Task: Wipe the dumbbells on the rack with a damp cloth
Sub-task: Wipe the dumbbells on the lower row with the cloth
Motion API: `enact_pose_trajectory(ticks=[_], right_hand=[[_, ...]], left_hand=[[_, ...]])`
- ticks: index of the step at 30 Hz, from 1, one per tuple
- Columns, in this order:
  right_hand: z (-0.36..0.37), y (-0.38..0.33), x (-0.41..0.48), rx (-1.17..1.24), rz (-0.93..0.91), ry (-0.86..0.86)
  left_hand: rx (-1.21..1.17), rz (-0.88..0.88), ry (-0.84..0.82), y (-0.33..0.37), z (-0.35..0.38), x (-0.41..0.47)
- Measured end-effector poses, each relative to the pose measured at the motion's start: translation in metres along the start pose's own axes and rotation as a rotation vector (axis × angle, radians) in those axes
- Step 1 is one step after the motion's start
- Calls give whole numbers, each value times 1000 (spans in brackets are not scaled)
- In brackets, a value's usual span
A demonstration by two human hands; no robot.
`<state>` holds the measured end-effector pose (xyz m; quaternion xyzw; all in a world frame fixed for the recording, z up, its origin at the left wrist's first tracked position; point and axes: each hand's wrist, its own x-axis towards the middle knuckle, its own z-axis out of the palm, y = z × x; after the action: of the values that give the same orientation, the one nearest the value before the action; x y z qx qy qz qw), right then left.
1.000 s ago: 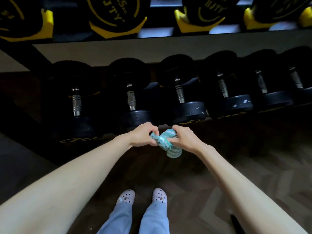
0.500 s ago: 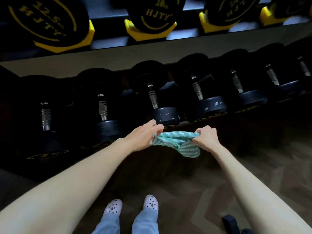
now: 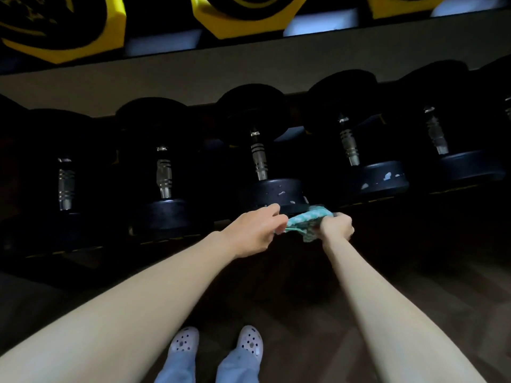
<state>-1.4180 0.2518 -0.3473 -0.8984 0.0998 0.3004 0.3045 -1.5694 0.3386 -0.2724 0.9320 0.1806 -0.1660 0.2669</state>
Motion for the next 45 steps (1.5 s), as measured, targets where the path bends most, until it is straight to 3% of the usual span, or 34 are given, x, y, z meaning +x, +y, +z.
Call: enact_pose_trajectory(ticks=[2,5,8,12,20,24,29,33,40,43,45], right_hand=[[10,-5,0,324,107,-51],[27,-15,-2,618,141,-316],[32,-24,-2,667,63,-438],[31,-32,-10,667,-96,-424],[35,-23,-41,544,-430,-420],[43,-17,-57,238,-638,-393],[47,-16,-78,-81,-975,-386],[61,-9,-84,-287,-1111,-414],[54,-8,-110,-390,-1074,-553],[60,-5,-135,-139,-589,-764],[59,-1,-151,101,-254,-808]], left_hand=[[77,43,-14,3,4,2],[94,120,-35,7,11,5],[95,144,-36,5,14,5],[88,125,-36,-2,11,2],[85,92,26,-31,15,-26],[6,37,101,-43,17,-40],[-347,-281,347,-63,14,-46],[-405,-400,395,-72,5,-54],[-443,-418,381,-76,-7,-76],[-427,-465,403,-79,-7,-89],[-425,-495,416,-79,-5,-99]])
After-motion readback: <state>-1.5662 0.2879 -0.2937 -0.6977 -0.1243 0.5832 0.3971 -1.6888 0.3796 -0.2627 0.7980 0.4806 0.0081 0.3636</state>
